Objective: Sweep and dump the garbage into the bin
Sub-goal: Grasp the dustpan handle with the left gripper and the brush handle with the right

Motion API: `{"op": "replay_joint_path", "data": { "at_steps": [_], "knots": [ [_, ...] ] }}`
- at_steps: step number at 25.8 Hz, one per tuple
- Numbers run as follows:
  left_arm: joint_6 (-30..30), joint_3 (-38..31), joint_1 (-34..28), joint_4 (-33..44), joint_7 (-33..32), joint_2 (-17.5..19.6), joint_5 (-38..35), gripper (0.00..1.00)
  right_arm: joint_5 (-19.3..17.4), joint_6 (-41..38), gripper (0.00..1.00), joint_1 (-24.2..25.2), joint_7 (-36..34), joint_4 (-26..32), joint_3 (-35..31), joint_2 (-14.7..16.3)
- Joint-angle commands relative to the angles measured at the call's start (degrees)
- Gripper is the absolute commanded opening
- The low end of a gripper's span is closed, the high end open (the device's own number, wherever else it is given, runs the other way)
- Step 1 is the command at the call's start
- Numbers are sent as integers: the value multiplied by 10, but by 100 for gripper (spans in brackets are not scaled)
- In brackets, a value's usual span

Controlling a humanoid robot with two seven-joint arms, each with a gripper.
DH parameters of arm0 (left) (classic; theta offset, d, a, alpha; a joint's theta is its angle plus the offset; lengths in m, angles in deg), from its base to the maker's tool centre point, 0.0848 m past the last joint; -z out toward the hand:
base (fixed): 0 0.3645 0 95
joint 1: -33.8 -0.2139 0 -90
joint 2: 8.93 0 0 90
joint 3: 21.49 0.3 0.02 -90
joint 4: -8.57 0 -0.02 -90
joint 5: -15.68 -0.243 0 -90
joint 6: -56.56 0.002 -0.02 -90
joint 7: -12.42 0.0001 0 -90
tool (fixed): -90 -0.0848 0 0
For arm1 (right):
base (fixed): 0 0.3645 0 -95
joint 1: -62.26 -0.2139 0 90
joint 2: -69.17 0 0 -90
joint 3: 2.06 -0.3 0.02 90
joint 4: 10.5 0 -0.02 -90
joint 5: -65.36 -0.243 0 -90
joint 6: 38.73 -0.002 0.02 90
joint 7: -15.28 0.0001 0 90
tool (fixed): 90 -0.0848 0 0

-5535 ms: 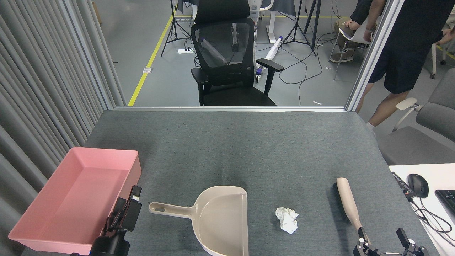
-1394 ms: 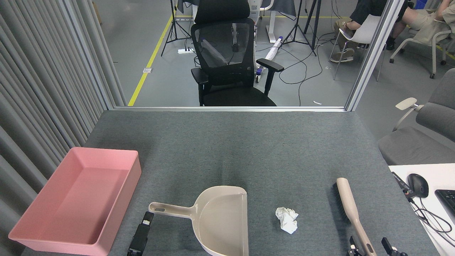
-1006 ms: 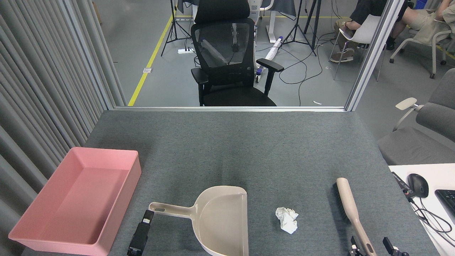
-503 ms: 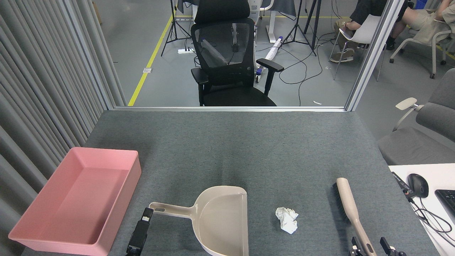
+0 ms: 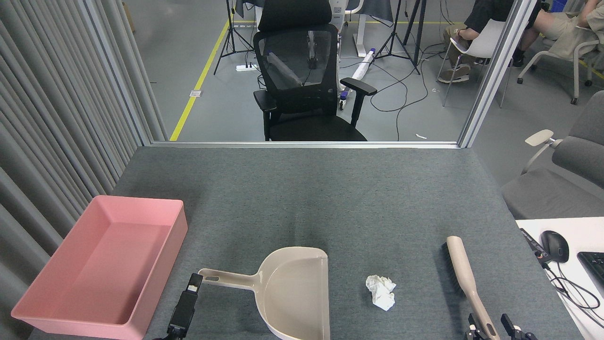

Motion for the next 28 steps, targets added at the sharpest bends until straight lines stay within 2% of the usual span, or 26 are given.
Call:
{"op": "replay_joint_path", "data": {
  "at_steps": [1, 6, 7, 8, 17, 19, 21, 23, 28],
  "knots": [
    [0, 0, 0, 5, 0, 0, 0, 99, 0, -1, 71, 1, 1, 0, 0, 0],
    [0, 1, 0, 5, 0, 0, 0, 99, 0, -2, 66, 1, 1, 0, 0, 0],
    [0, 0, 0, 5, 0, 0, 0, 99, 0, -5, 61, 1, 0, 0, 0, 0],
    [0, 0, 0, 5, 0, 0, 0, 99, 0, -6, 52, 1, 0, 0, 0, 0],
    [0, 0, 0, 6, 0, 0, 0, 99, -1, -8, 49, 1, 0, 0, 0, 0],
    [0, 0, 0, 6, 0, 0, 0, 100, -1, -8, 38, 1, -1, 1, 0, 0],
    [0, 1, 0, 6, 0, 0, 0, 99, -2, -15, 37, 1, -1, 1, 0, 0],
    [0, 1, 0, 6, 0, 0, 0, 99, -3, -22, 27, 1, -1, 0, 0, 0],
    [0, 1, 0, 6, -1, 0, 0, 99, -4, -23, 25, 1, -1, 0, 0, 1]
  ]
}}
